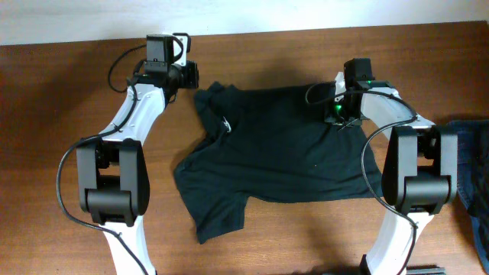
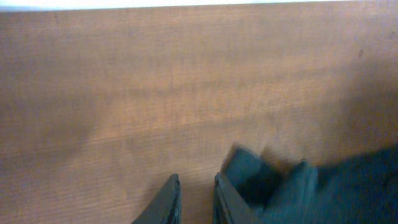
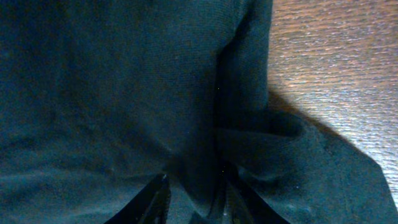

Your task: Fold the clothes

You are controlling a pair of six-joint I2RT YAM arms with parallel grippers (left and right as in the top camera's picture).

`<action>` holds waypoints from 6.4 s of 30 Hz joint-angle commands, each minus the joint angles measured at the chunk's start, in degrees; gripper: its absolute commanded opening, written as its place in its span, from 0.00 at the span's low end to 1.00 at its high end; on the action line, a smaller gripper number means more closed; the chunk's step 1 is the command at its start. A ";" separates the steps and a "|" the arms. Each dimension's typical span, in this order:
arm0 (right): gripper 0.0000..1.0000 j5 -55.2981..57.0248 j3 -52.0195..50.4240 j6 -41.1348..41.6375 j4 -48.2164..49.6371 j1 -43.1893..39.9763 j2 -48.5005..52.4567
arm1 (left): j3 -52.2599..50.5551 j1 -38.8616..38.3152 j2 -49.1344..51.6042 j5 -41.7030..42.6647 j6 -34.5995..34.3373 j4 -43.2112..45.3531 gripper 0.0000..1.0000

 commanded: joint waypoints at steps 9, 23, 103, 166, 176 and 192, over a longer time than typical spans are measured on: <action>0.35 2.05 -1.18 -0.13 0.66 0.37 0.55 | 0.68 -2.51 0.39 0.59 1.81 -11.13 0.29; 0.35 2.05 -1.18 -0.15 0.52 0.37 0.55 | 0.68 -2.75 1.55 -3.56 -0.98 -14.27 0.46; 0.36 2.05 -1.18 -0.15 0.94 0.35 0.55 | 19.19 -10.40 6.88 -24.65 -3.26 -41.09 0.66; 0.53 0.50 14.82 -7.30 -4.87 0.04 -4.98 | 20.31 5.09 5.33 3.74 0.11 -41.11 0.56; 0.04 -0.55 14.82 -9.53 -0.85 0.74 2.71 | 12.24 0.22 5.33 5.01 0.35 -29.90 0.44; 0.04 -0.63 14.82 -9.86 5.40 0.72 11.04 | 6.10 -2.12 5.33 -2.16 0.31 -26.25 0.46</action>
